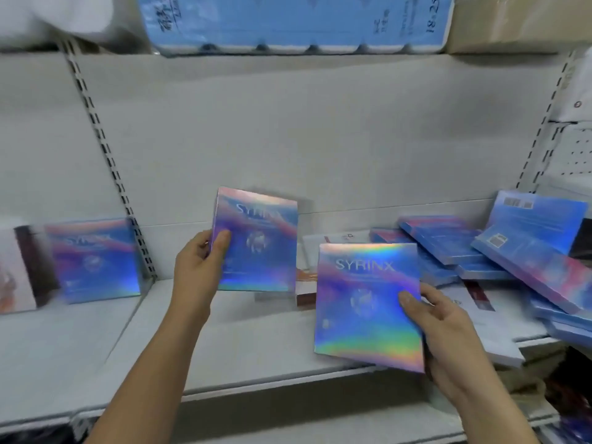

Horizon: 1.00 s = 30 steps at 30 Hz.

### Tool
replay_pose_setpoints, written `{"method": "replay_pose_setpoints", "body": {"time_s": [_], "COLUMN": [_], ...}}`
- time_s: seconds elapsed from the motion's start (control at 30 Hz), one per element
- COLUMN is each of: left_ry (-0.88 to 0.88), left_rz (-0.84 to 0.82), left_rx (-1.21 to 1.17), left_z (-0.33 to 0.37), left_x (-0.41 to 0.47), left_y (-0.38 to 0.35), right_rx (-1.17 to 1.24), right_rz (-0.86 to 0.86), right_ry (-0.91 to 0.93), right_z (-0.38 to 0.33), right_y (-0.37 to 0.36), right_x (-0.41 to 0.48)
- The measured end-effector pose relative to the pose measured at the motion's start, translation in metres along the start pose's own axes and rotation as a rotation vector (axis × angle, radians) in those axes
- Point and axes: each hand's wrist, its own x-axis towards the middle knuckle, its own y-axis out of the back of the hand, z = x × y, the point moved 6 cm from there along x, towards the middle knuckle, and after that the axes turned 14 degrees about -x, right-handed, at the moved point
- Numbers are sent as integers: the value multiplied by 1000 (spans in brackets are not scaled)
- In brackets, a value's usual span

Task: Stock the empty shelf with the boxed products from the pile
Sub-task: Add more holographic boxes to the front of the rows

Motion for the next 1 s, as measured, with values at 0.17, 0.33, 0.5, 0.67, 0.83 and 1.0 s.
{"method": "replay_pose_setpoints", "body": {"time_s": [0.17,0.33,0.5,0.67,0.83,1.0], "left_ry": [93,76,32,-28,-33,-68], "left_rz": [149,302,488,562,615,735], "left_rx": [-60,-21,-43,-98,-97,-95], "left_z": [8,31,62,94,125,162], "left_x": [-29,-71,-113,-147,-173,-208], "left_y": [71,146,222,288,374,482], "right_rx": [75,118,190,222,174,119], "right_rz": [-153,-300,-363,-466,-543,-664], "right_ry": [90,96,25,11,52,85], "right_z": [-6,-7,1,-2,-5,-4], "right_y": [-29,-85,-150,-216,-295,-397], "right_x": [22,28,8,-26,-75,-143]}}
